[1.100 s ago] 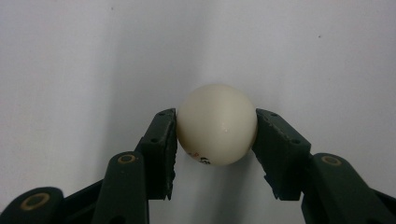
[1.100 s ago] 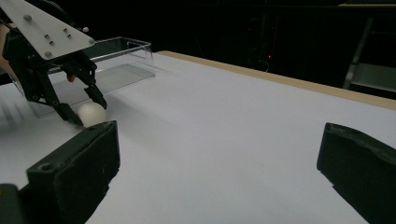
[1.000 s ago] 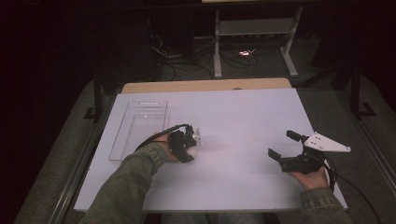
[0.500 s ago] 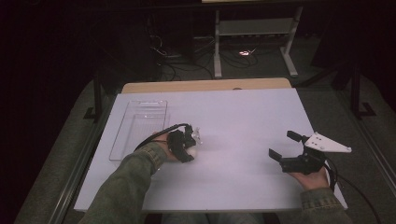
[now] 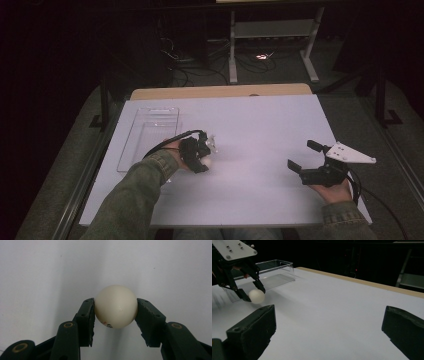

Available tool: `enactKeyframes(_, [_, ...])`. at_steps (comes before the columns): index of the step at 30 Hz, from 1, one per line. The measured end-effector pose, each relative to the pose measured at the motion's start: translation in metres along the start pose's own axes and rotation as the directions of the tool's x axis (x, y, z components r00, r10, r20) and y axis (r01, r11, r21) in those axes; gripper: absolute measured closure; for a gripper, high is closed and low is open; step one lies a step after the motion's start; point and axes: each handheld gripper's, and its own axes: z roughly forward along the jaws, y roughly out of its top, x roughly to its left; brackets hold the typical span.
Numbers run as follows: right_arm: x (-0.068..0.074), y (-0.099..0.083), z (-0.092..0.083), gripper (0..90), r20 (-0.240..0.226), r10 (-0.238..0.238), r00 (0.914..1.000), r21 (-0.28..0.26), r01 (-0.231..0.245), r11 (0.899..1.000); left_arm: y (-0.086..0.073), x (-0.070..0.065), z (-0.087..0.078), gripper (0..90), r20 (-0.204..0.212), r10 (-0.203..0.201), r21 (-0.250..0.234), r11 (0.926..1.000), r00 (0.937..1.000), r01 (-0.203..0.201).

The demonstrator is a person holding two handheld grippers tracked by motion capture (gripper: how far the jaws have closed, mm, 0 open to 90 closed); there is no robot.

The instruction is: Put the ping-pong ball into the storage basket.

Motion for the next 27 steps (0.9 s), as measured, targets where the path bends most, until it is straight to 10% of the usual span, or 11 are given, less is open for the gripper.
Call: enactKeyframes(27, [0.002, 0.001, 0.0, 0.0, -0.004, -0.01, 0.9999, -0.004, 0.01, 1.0, 0.012, -0.007, -0.041, 50.7, -0.001, 0.041, -0.026, 0.9988, 0.9992, -0.041])
